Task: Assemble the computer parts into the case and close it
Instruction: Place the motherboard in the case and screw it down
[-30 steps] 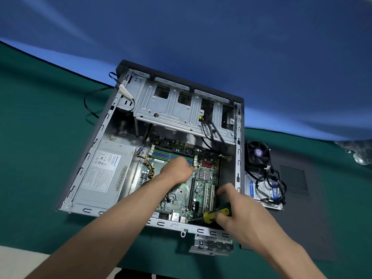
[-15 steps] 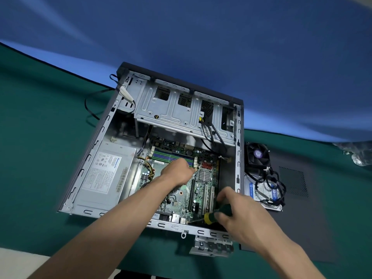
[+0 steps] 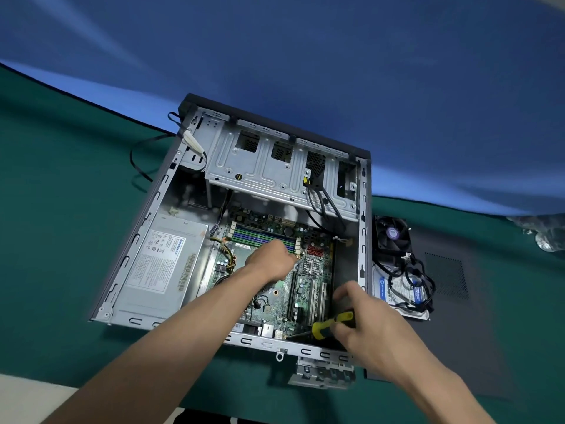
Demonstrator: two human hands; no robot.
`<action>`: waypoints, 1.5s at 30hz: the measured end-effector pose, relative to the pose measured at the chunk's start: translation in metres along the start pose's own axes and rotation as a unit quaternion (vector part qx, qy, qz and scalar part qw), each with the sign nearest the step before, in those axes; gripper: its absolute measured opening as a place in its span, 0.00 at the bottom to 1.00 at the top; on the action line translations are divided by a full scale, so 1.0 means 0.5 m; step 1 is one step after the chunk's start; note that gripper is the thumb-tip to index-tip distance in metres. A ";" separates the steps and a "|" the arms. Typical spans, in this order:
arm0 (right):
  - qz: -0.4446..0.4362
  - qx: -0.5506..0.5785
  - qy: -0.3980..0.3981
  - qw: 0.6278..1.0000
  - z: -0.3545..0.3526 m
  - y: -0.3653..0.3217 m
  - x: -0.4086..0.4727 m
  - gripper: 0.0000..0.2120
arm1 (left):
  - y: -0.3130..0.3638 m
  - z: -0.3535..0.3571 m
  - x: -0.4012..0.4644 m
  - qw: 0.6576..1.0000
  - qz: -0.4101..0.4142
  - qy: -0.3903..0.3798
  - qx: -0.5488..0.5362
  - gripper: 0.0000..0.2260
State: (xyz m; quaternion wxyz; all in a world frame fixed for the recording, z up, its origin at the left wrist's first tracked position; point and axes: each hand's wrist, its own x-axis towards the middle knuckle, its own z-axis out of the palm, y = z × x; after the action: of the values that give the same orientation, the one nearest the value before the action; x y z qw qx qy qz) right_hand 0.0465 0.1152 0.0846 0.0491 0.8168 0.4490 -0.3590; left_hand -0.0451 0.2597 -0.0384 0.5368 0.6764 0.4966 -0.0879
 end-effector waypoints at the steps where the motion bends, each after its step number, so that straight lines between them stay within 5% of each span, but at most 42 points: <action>1: -0.005 -0.014 0.018 1.000 0.002 0.002 0.002 0.07 | 0.000 0.001 0.001 1.000 0.000 -0.001 0.000 0.18; 15: 0.021 0.024 -0.014 0.999 0.003 -0.020 -0.002 0.17 | 0.003 0.003 -0.003 1.000 -0.001 -0.010 0.001 0.17; 18: 0.010 -0.024 0.023 0.999 0.012 -0.031 0.003 0.10 | 0.004 0.003 -0.003 1.000 -0.001 -0.013 -0.001 0.16; 23: -0.009 0.034 -0.005 0.999 0.016 -0.036 0.002 0.14 | 0.000 -0.001 -0.003 1.000 0.000 -0.006 -0.001 0.16; 26: -0.022 -0.021 0.059 0.998 0.020 -0.039 0.005 0.08 | 0.001 0.001 -0.001 1.000 -0.001 -0.006 -0.002 0.16; 31: -0.006 0.013 -0.015 1.000 0.013 -0.046 0.005 0.12 | 0.000 0.001 0.001 1.000 -0.001 -0.004 -0.007 0.16; 35: 0.039 -0.068 0.061 0.995 0.014 -0.051 0.017 0.14 | -0.001 0.002 0.001 1.000 0.006 -0.004 -0.010 0.17; 41: 0.035 -0.031 -0.105 0.993 -0.020 -0.062 0.035 0.23 | -0.008 0.007 0.010 1.000 0.004 -0.008 -0.014 0.15; 45: 0.026 -0.057 0.024 0.998 0.000 -0.084 0.038 0.10 | -0.015 0.006 0.017 1.000 0.000 0.008 0.000 0.16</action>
State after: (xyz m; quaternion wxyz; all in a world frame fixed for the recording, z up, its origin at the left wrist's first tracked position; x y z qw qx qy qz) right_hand 0.0207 0.1532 0.0828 0.0945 0.8323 0.4487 -0.3115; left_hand -0.0454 0.2617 -0.0498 0.5331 0.6769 0.5008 -0.0828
